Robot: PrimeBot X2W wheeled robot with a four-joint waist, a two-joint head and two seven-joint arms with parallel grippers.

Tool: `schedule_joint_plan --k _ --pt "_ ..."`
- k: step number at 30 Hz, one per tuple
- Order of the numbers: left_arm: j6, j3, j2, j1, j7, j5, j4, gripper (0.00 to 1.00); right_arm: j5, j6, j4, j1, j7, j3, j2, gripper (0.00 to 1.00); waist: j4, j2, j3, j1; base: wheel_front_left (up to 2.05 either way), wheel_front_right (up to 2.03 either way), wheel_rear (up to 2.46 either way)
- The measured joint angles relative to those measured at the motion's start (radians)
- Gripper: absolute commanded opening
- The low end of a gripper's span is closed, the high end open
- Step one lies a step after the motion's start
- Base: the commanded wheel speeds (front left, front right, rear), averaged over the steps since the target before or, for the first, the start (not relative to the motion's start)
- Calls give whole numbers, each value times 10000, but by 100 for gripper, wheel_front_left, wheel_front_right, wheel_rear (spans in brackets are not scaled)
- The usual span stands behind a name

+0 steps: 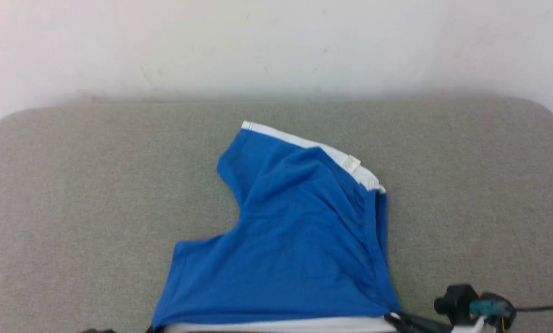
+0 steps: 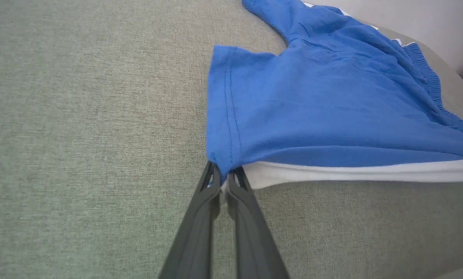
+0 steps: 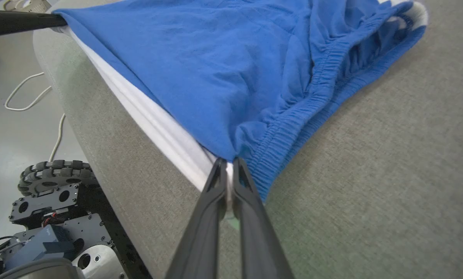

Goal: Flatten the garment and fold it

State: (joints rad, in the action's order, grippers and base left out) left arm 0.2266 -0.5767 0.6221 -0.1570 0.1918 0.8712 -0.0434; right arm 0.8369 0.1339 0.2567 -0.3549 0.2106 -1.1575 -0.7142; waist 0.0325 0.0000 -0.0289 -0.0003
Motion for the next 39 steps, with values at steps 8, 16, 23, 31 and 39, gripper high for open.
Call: schedule_joint_plan --k 8,16,23,31,39 --pt "205 36 247 647 31 -579 441 0 -740 0 -859 866 -228 2046 155 0 54 0 -22 4 0 0 0" --pt "-593 -153 244 4172 -617 -1597 -253 0 -1315 -10 -1542 637 -1070 4015 696 0 -157 0 -593 4 0 0 0" --pt "-1488 -284 -364 7176 -1032 -2006 -2027 0 -1603 -12 -1615 -442 -1697 4874 1333 0 -458 0 -1525 5 0 0 0" --pt "-2445 -506 -961 10115 -1310 -2458 -4573 0 -1866 -12 -763 -2139 -2176 5101 2215 0 -901 0 -2917 7 0 0 0" --pt "-2982 -1039 -1513 11328 -1446 -2796 -7340 0 -1845 -12 560 -3306 -2347 4665 2987 0 -1446 0 -4086 6 0 0 0"
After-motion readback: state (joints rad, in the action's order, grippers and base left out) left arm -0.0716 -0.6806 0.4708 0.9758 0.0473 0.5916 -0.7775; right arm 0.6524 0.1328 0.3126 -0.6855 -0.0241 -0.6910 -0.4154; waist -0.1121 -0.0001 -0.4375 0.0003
